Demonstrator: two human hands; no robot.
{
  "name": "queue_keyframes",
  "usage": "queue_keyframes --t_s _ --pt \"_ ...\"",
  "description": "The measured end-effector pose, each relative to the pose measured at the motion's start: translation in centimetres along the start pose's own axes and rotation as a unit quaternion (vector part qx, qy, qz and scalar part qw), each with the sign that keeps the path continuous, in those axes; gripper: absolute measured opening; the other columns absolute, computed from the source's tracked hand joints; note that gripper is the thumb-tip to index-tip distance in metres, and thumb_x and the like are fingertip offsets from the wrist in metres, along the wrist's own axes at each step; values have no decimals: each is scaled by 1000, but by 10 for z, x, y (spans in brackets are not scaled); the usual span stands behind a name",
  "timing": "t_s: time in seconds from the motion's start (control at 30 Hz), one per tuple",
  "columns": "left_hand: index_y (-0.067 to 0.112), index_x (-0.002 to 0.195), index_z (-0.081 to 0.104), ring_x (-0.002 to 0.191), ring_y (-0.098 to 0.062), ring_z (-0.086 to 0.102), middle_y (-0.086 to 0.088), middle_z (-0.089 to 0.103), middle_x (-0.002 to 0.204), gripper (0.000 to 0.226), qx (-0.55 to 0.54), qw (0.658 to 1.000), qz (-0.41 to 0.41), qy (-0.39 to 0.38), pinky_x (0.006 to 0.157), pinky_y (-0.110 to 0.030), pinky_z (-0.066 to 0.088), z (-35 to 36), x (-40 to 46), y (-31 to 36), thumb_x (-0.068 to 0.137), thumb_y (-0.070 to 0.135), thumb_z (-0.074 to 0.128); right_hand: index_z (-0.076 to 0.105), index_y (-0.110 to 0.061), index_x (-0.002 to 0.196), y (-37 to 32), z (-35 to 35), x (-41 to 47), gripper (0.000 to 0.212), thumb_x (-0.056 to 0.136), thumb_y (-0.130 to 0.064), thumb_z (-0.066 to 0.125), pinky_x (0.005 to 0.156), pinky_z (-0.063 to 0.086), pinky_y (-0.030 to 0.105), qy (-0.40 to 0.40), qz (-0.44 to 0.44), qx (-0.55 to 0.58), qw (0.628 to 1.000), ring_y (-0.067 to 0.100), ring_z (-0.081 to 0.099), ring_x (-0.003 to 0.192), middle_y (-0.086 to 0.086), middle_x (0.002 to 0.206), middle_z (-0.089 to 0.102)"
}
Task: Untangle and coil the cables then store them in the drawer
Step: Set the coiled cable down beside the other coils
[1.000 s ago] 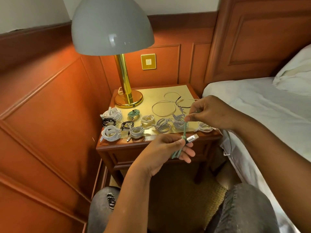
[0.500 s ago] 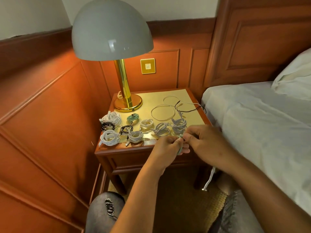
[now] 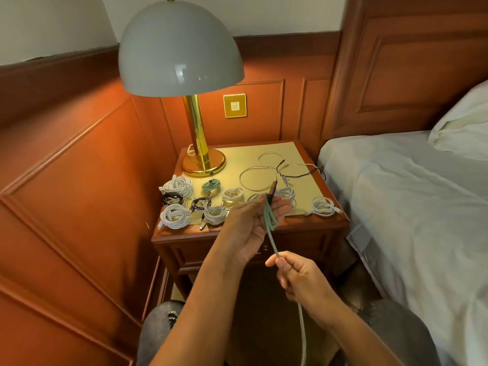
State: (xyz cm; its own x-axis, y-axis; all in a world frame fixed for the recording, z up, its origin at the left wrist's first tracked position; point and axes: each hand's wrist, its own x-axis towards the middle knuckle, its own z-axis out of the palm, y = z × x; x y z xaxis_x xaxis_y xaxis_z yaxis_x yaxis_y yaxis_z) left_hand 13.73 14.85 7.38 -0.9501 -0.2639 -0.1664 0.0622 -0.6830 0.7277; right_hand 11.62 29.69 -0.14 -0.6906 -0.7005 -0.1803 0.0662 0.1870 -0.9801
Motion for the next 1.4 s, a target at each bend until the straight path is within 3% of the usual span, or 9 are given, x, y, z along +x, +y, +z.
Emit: queue_keyframes --t_s 0.1,0.3,0.47,0.67,0.8,0.93,1.17,1.23,1.4 --pt "-10 112 59 79 -23 70 -21 70 95 35 -5 1000 1 -22 76 -29 57 -4 -1 4 98 16 41 67 -14 105 3 -15 16 27 104 -15 41 50 30 24 -46 13 5 999 9 35 51 -1 65 48" --pt "-5 97 71 79 -24 67 -21 68 94 36 67 995 28 -73 74 -30 58 -7 -14 18 100 14 40 66 -14 69 -30 -49 47 49 89 -57 53 51 33 23 47 22 -249 967 6 37 43 -8 49 43" --pt "-7 107 62 75 -23 64 -17 67 88 38 285 953 -7 -104 78 -33 52 -4 -24 18 104 19 34 68 -12 79 -99 -80 67 21 95 -23 60 68 43 30 30 -61 -301 951 14 54 72 0 71 61" --pt "-5 109 61 78 -24 65 -17 69 92 38 441 895 -30 -54 91 -43 51 7 -16 5 106 22 34 72 -13 77 -159 -67 49 12 86 -21 72 56 36 19 28 -161 -416 895 -1 53 58 -14 63 57" --pt "-1 101 62 76 -24 66 -10 71 82 35 333 943 10 28 92 -47 49 4 -3 1 105 20 35 69 -18 87 -139 -44 30 13 95 -23 60 52 31 11 79 -182 -442 875 1 49 62 -14 68 54" --pt "-1 100 63 79 -22 69 -13 72 86 30 131 988 29 73 85 -40 52 1 5 -1 103 16 39 61 -23 90 -99 -19 8 14 100 -22 51 46 37 13 124 -143 -306 933 1 46 50 -8 66 54" --pt "-7 107 60 72 -19 72 -17 73 89 40 -69 994 17 82 69 -26 57 6 8 7 105 20 30 61 -13 85 -23 11 2 30 102 -32 45 47 32 21 65 -44 -11 997 7 37 47 -4 57 46" --pt "-8 102 61 68 -20 70 -17 72 84 41 -94 993 24 67 67 -26 56 6 6 17 104 18 30 61 -9 86 -7 8 3 37 100 -39 44 45 29 20 24 -10 7 1000 7 33 45 -2 56 42" --pt "-4 95 61 63 -15 60 -12 64 79 36 -67 998 3 10 55 -21 52 7 -7 20 100 25 40 68 -14 94 -10 -31 30 24 102 -16 45 50 29 23 -3 19 -74 997 7 36 51 -4 61 43"
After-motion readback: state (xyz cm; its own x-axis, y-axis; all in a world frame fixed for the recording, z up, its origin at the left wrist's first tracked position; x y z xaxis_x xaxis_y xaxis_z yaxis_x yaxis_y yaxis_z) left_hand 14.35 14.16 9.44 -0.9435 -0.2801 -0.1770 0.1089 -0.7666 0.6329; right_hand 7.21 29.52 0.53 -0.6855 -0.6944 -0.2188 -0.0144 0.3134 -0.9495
